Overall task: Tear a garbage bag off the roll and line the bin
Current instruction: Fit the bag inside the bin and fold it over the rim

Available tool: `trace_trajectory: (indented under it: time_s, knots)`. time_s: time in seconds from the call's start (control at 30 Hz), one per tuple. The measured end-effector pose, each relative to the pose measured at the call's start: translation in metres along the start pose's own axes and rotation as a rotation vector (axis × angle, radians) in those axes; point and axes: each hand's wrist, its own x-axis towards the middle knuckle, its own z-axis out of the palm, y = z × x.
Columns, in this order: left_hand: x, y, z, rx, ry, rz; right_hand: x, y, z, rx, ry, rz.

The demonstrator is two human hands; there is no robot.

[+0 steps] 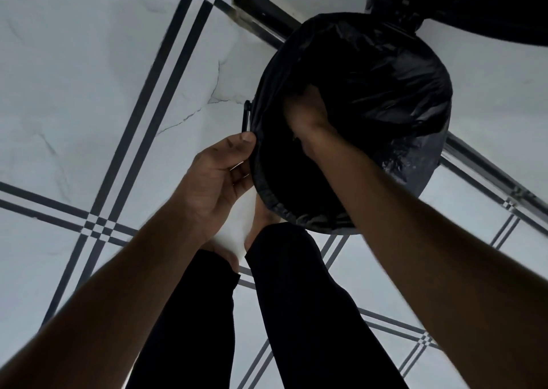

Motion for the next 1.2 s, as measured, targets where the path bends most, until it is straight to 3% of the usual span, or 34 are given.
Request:
trace_trajectory:
  time_s: [0.1, 0.17, 0.33, 0.47, 0.53, 0.67, 0.7, 0.87, 0.97, 1.07, 1.13, 1.2]
  knots:
    - [0.000, 0.001, 0.001, 0.019, -0.008, 0.000, 0.003, 0.007, -0.043, -0.696, 0.085, -0.264]
    - [0.001, 0.000, 0.000, 0.033, -0.015, 0.002, 0.009, 0.015, -0.064, -0.958, 0.124, -0.404]
    - [0.004, 0.000, -0.002, 0.065, -0.045, 0.025, 0.043, 0.053, -0.088, -1.356, -0.165, -0.253]
    - [0.005, -0.002, -0.004, 0.062, -0.058, 0.034, 0.046, 0.092, -0.080, -1.229, -0.514, -0.179]
    - [0.005, 0.000, -0.003, 0.082, -0.053, 0.032, 0.039, 0.080, -0.066, -1.296, -0.465, -0.223]
    - [-0.001, 0.006, 0.002, 0.134, 0.008, -0.001, -0.013, 0.044, -0.067, -1.298, -0.146, -0.506]
    - [-0.002, 0.007, 0.003, 0.156, 0.023, -0.010, -0.026, 0.041, -0.075, -1.360, -0.148, -0.526]
    - [-0.005, 0.015, 0.008, 0.234, 0.067, -0.032, -0.068, 0.080, -0.109, -1.535, -0.538, -0.260]
    - [-0.001, 0.013, 0.006, 0.262, 0.015, -0.025, -0.057, 0.102, -0.114, -1.386, -0.497, -0.230]
    - [0.004, 0.012, 0.003, 0.248, -0.027, -0.003, 0.000, 0.140, -0.049, -1.126, -0.591, 0.022]
    - [0.004, 0.009, 0.003, 0.207, -0.032, 0.001, 0.012, 0.162, -0.023, -1.084, -0.660, 0.099]
    - [0.001, 0.005, 0.002, 0.182, 0.001, 0.013, 0.005, 0.123, -0.026, -0.931, -0.505, 0.053]
